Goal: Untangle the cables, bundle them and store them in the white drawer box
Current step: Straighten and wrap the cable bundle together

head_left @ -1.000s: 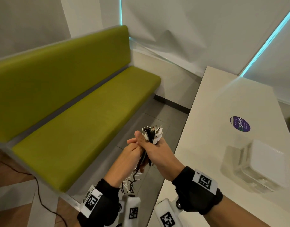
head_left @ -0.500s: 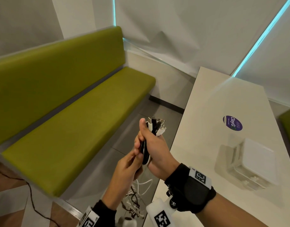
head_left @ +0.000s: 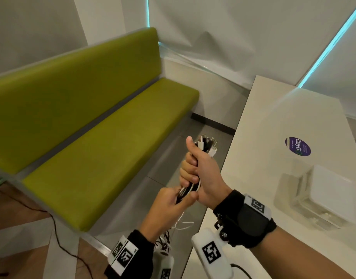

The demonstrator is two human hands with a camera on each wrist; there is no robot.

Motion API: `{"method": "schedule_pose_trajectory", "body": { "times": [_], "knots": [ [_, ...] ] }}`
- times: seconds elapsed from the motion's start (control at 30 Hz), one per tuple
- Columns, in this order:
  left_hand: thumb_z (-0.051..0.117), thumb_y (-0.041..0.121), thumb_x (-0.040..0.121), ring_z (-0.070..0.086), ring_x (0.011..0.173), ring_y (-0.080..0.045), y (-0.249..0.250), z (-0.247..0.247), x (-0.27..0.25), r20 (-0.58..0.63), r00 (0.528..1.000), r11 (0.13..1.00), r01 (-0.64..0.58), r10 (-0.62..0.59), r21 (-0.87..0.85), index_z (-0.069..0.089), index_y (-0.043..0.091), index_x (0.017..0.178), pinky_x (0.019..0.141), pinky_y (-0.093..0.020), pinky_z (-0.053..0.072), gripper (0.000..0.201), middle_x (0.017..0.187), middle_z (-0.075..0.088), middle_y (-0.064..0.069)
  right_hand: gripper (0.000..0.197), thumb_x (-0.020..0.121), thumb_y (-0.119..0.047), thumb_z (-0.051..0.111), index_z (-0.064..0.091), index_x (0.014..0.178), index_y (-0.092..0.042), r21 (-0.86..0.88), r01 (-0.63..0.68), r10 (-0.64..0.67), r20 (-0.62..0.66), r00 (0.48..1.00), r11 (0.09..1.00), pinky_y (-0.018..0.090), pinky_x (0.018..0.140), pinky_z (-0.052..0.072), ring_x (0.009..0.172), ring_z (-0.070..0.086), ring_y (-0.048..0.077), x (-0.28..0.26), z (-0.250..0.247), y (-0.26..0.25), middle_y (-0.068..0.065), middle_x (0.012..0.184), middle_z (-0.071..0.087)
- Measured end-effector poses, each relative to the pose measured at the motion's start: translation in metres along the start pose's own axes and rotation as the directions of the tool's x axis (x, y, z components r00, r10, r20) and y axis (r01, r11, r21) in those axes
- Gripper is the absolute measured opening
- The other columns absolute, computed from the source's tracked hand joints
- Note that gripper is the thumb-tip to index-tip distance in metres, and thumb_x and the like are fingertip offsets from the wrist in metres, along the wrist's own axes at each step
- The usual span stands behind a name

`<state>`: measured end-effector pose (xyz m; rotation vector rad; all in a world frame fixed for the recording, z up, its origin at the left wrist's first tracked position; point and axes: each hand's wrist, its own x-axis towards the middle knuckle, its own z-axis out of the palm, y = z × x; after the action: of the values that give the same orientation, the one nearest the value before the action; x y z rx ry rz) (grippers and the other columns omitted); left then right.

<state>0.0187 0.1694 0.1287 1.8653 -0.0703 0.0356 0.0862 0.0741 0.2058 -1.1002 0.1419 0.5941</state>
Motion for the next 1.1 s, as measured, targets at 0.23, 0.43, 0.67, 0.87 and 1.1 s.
{"method": "schedule_pose_trajectory", "body": {
  "times": [0.23, 0.43, 0.67, 0.87, 1.1],
  "knots": [
    [0.055, 0.076, 0.075, 0.020, 0.051, -0.009, -0.003, 0.006, 0.005, 0.030, 0.999, 0.995, 0.034, -0.031, -0.096, 0.035, 0.023, 0.058, 0.051, -0.030, 0.016, 0.059, 0.055, 0.026, 0.006, 0.054, 0.088, -0.040, 0.069, 0.030, 0.054, -0.023, -0.105, 0.037, -0.038, -0.008, 0.999, 0.994, 0.027, 0.043, 0.022, 0.036, 0.021, 0.011, -0.001, -0.003, -0.004, -0.004, 0.043, 0.021],
    [0.059, 0.063, 0.078, 0.026, 0.046, -0.004, -0.006, 0.008, 0.003, 0.071, 0.996, 0.970, 0.060, -0.044, -0.238, 0.043, 0.030, 0.056, 0.048, -0.025, 0.021, 0.043, 0.049, 0.034, 0.014, 0.054, 0.089, -0.041, 0.066, 0.034, 0.051, -0.020, -0.131, 0.000, 0.009, 0.065, 0.998, 0.991, 0.027, 0.046, 0.037, 0.037, 0.038, 0.015, -0.005, -0.003, -0.004, 0.001, 0.046, 0.031],
    [0.066, 0.064, 0.072, 0.025, 0.043, -0.011, -0.011, -0.010, 0.005, 0.165, 0.980, 0.982, 0.131, -0.108, -0.135, 0.035, 0.009, 0.059, 0.048, -0.032, 0.018, 0.064, 0.053, 0.030, -0.001, 0.059, 0.089, -0.040, 0.063, 0.023, 0.052, -0.021, -0.148, 0.110, -0.089, 0.141, 0.986, 0.983, 0.026, 0.040, 0.019, 0.033, 0.017, 0.011, -0.004, -0.006, -0.023, -0.004, 0.040, 0.018],
    [0.069, 0.068, 0.070, 0.027, 0.044, -0.011, -0.027, -0.041, 0.004, 0.301, 0.938, 0.984, 0.177, -0.170, 0.002, 0.041, 0.025, 0.054, 0.047, -0.028, 0.023, 0.054, 0.052, 0.031, 0.007, 0.056, 0.089, -0.035, 0.063, 0.023, 0.054, -0.020, -0.257, 0.162, -0.117, 0.183, 0.976, 0.953, 0.026, 0.042, 0.021, 0.034, 0.018, 0.013, -0.010, -0.024, -0.023, -0.001, 0.044, 0.017],
    [0.061, 0.082, 0.067, 0.024, 0.048, -0.013, -0.036, -0.039, -0.008, 0.251, 0.957, 0.988, 0.152, -0.147, 0.000, 0.039, 0.003, 0.062, 0.050, -0.028, 0.020, 0.082, 0.055, 0.027, 0.004, 0.060, 0.088, -0.038, 0.063, 0.015, 0.061, -0.017, -0.265, 0.125, -0.075, 0.192, 0.979, 0.956, 0.024, 0.041, 0.025, 0.035, 0.018, 0.013, -0.012, -0.034, -0.033, -0.002, 0.044, 0.018]
  ]
}}
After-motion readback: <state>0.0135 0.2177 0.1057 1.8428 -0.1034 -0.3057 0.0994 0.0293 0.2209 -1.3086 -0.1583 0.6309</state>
